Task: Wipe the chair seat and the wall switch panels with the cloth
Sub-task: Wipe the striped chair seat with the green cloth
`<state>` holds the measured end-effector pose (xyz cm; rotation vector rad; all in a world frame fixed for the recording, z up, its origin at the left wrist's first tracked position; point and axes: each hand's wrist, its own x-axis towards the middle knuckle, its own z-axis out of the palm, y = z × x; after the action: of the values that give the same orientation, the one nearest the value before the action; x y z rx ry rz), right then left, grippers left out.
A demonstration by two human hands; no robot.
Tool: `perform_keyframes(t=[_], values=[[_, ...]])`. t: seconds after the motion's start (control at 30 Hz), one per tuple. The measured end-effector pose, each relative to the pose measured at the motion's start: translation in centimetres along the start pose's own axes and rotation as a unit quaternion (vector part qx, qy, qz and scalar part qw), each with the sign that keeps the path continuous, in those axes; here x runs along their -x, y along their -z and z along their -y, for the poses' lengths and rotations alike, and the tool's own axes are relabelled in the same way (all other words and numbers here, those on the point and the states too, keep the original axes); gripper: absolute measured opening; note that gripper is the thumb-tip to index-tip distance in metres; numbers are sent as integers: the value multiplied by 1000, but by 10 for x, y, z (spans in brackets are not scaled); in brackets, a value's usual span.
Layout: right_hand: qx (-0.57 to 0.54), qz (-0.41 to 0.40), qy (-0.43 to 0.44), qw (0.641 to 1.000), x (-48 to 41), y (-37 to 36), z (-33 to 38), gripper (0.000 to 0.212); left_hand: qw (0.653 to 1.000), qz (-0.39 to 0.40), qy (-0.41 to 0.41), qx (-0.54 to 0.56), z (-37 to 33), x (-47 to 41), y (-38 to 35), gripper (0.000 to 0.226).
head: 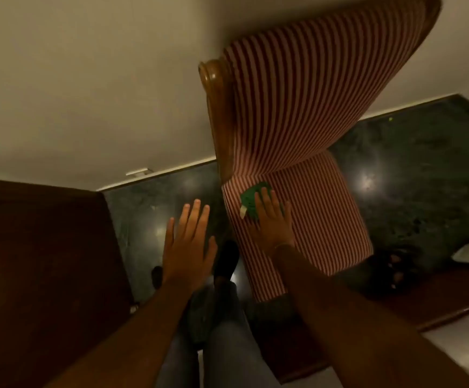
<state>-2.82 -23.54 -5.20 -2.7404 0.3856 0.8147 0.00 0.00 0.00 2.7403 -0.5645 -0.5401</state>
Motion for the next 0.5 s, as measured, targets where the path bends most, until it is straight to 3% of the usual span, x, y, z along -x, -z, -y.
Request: perform_keyframes(t=[0.1, 0.23, 0.37, 0.5], values=[[51, 19, 42, 998, -25, -3, -11, 92, 1000, 23, 12, -11, 5, -4, -13, 77], [69, 39, 91, 993, -52, -7, -21, 87, 999, 36, 22, -25, 16, 0, -27, 76], [51, 54, 104, 992, -69, -8, -33, 95, 998, 22, 12, -63, 27, 6, -35, 77], [14, 43, 132, 990, -77, -7, -39, 84, 995, 24, 1, -97, 34, 10, -35, 77]])
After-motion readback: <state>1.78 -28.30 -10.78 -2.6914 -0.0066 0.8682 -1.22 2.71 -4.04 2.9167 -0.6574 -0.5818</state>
